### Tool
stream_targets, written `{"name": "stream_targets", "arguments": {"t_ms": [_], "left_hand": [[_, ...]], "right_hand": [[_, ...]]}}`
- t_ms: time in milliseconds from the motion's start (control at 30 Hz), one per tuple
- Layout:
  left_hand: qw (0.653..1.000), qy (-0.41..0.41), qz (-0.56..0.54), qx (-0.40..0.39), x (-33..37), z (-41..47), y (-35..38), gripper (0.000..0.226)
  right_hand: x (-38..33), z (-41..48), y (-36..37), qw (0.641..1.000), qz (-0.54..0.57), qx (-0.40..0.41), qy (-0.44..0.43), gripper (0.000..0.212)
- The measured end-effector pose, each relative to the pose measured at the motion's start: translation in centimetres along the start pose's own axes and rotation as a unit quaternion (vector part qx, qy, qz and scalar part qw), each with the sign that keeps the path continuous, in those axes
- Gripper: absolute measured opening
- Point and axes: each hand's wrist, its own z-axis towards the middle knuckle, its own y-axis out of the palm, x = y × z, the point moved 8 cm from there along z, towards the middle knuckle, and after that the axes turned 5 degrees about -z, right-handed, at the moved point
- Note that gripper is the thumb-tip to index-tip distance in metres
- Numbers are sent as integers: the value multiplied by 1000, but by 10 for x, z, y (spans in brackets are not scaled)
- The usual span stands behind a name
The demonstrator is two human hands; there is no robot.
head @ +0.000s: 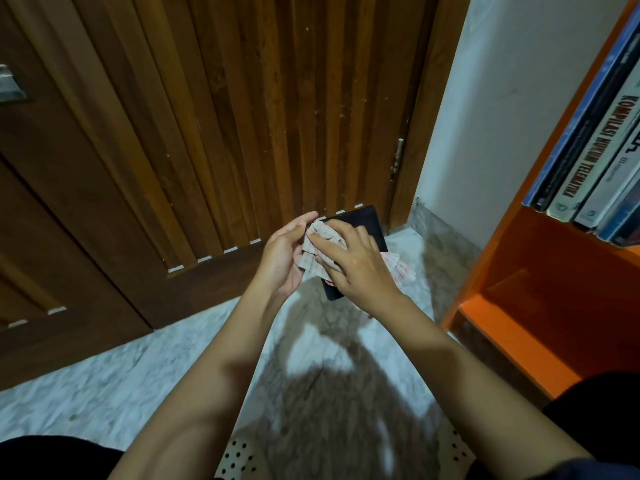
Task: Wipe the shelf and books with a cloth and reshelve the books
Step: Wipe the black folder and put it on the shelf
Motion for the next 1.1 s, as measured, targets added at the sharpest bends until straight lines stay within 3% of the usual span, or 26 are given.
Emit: {"name": "stream_targets", "arguments": {"t_ms": [233, 433, 533, 633, 700, 767, 867, 933, 1100], "left_hand": [[1000, 8, -26, 0, 0, 2, 0, 34], [998, 40, -53, -9, 1, 0, 2, 36], [998, 56, -33, 11, 3, -1, -1, 32], [998, 62, -13, 26, 3, 0, -3, 29], [997, 66, -6, 31, 1, 1, 0, 29], [997, 72, -8, 36, 0, 3, 4, 28], [996, 72, -7, 49, -1, 5, 4, 26], [996, 66, -10, 57, -2, 6, 1, 24], [995, 73, -29, 54, 1, 6, -6, 29]], "right_hand": [[-5, 9, -3, 999, -52, -1, 10, 40], [7, 18, -11, 995, -66, 20, 74, 44], [32, 13, -16, 986, -44, 48, 155, 46], [69, -7, -16, 951, 9, 82, 297, 43], [76, -24, -13, 932, 31, 94, 348, 42], [59, -30, -6, 951, 33, 84, 297, 44], [17, -38, 11, 990, 14, 26, 138, 50], [19, -42, 15, 993, 13, 12, 115, 49], [73, -66, 14, 935, 101, 84, 330, 45]]}}
